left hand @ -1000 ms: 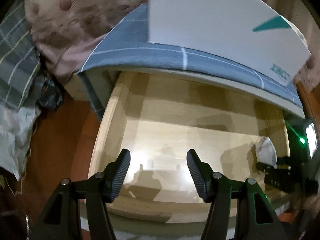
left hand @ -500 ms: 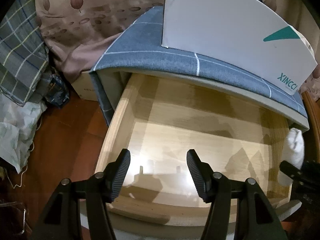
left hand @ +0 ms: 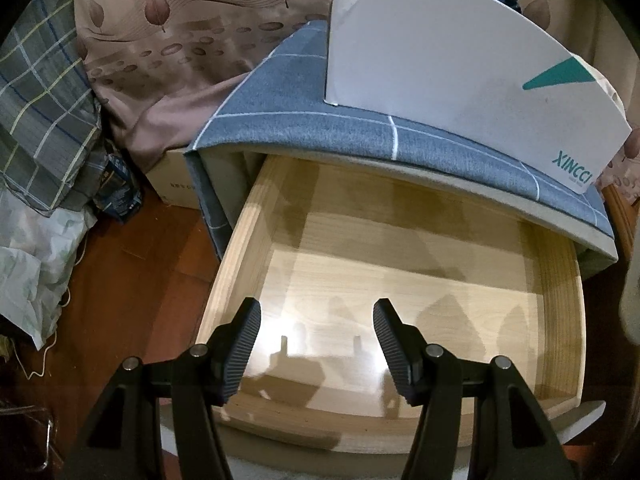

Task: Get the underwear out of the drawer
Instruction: 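Carry the white sock with the right tool into the box and release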

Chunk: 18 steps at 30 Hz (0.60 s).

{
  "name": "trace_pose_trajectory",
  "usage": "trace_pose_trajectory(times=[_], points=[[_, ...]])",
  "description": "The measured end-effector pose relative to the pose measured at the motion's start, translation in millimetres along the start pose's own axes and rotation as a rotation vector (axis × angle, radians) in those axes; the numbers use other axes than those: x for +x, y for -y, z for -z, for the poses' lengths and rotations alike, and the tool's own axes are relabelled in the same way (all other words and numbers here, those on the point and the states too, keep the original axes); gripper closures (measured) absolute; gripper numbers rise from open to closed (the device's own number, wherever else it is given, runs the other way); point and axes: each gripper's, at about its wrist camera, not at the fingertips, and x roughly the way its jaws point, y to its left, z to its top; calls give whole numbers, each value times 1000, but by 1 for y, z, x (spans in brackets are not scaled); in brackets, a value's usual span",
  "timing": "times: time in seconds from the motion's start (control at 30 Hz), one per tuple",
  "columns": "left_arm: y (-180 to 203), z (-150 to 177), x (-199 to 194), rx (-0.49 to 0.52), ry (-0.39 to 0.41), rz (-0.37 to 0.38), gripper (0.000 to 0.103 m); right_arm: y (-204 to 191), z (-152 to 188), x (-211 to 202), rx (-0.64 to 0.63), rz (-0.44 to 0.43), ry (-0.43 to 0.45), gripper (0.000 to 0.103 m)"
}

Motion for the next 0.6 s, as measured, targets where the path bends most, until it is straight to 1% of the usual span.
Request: trace_pose_trajectory(times=[0.17, 0.3, 0.4, 0.53, 0.6], points=[[-3, 1, -3, -16, 13, 0, 43, -8, -31, -27, -7, -13, 63, 66], [-4, 1, -5, -14, 19, 0, 43, -10, -63, -47, -3, -20, 117, 66], [-4, 1, -5, -15, 18, 1, 43, -12, -88, -57, -3, -5, 142, 65], [-5, 1, -5, -17, 18, 3, 43, -16, -124, -58, 7, -8, 157, 65], [-5, 1, -4, -17, 18, 1, 43, -20, -140, -52, -2, -2, 152, 65]])
